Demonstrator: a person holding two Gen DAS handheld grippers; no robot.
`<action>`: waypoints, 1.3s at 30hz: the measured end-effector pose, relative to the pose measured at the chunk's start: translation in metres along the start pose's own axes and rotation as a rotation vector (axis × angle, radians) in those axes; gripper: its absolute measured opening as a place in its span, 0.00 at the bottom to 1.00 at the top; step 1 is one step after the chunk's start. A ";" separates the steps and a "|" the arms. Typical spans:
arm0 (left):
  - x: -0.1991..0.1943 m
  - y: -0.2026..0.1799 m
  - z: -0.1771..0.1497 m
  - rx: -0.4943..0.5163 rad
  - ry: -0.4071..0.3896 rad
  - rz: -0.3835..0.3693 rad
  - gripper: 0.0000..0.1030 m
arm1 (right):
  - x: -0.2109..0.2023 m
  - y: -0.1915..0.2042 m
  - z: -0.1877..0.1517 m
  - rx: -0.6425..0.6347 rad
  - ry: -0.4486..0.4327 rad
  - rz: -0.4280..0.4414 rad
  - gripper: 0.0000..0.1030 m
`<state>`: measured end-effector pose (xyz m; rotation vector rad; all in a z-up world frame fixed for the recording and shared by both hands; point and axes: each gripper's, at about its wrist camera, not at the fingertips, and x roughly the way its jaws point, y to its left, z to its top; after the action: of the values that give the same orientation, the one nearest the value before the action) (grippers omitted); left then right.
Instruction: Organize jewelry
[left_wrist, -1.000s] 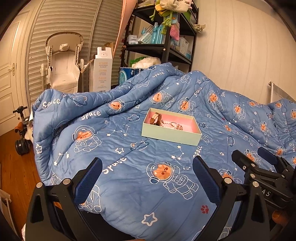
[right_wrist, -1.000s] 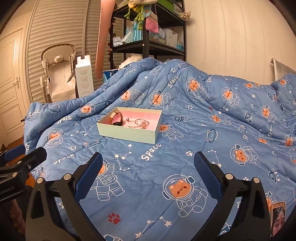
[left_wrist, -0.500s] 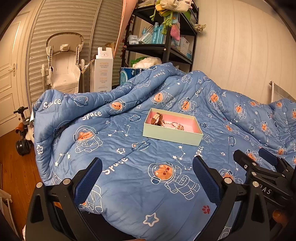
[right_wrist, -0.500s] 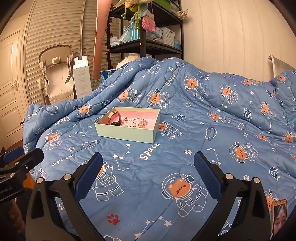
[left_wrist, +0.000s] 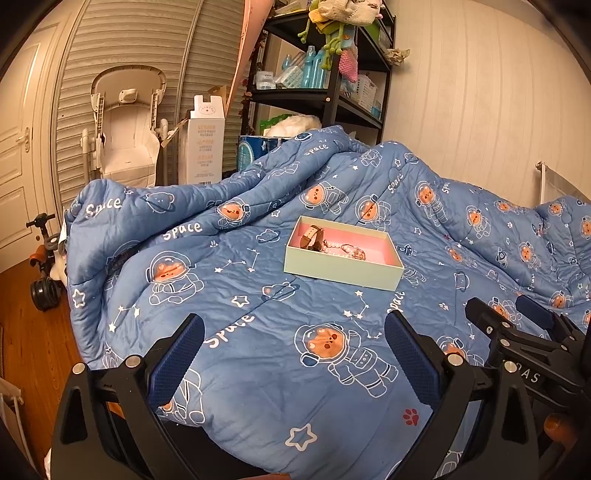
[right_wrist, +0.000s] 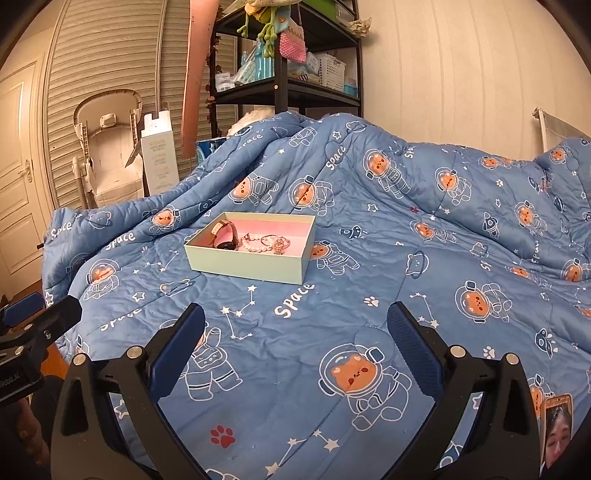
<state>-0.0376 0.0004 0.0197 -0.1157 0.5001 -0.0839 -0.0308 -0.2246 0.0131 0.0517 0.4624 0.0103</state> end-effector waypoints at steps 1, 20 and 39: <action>0.000 0.000 0.000 -0.001 0.000 0.000 0.93 | 0.000 0.001 0.000 -0.003 -0.002 0.000 0.94; -0.001 -0.001 -0.001 0.006 0.008 0.015 0.93 | 0.000 0.003 -0.001 -0.011 0.003 0.002 0.94; 0.005 -0.004 -0.005 0.022 0.030 0.028 0.93 | 0.001 0.006 -0.003 -0.021 0.013 0.009 0.94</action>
<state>-0.0361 -0.0045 0.0138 -0.0864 0.5305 -0.0634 -0.0310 -0.2187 0.0104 0.0331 0.4747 0.0248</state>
